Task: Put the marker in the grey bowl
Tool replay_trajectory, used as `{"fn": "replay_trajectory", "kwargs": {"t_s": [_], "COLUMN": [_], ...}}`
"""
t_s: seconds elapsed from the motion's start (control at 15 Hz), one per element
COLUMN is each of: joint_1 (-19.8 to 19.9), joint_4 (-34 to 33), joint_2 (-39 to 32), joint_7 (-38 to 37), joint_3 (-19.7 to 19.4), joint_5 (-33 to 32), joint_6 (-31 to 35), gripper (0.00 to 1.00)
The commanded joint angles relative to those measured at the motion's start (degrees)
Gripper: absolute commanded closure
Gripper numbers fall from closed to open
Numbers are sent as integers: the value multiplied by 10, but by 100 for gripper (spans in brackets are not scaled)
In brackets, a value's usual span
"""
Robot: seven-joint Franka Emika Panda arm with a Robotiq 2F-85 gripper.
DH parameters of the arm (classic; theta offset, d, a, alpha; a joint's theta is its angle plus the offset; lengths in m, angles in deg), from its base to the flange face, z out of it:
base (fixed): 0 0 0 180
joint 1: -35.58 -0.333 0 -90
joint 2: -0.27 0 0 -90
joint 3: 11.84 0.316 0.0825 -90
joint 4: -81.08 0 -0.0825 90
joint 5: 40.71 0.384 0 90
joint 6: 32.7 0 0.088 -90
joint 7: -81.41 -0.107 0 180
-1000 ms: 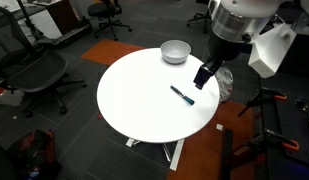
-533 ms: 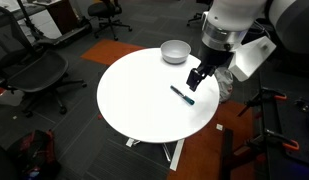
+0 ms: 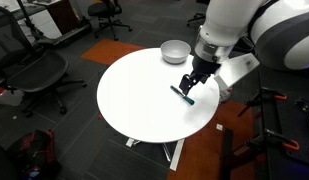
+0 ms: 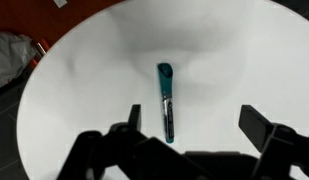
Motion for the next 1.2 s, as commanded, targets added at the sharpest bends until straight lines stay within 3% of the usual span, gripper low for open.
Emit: {"fn": "replay_trajectory", "kwargs": {"t_s": [0.0, 0.47, 1.13], "joint_1": [-25, -47, -34], "joint_4": [-23, -85, -175], "joint_2": [-41, -128, -225], "joint_7": [-18, 10, 117], "joint_3": [-40, -87, -80], "joint_5": [-10, 24, 121], "joint_6": [34, 63, 51], "gripper": [0, 0, 0]}}
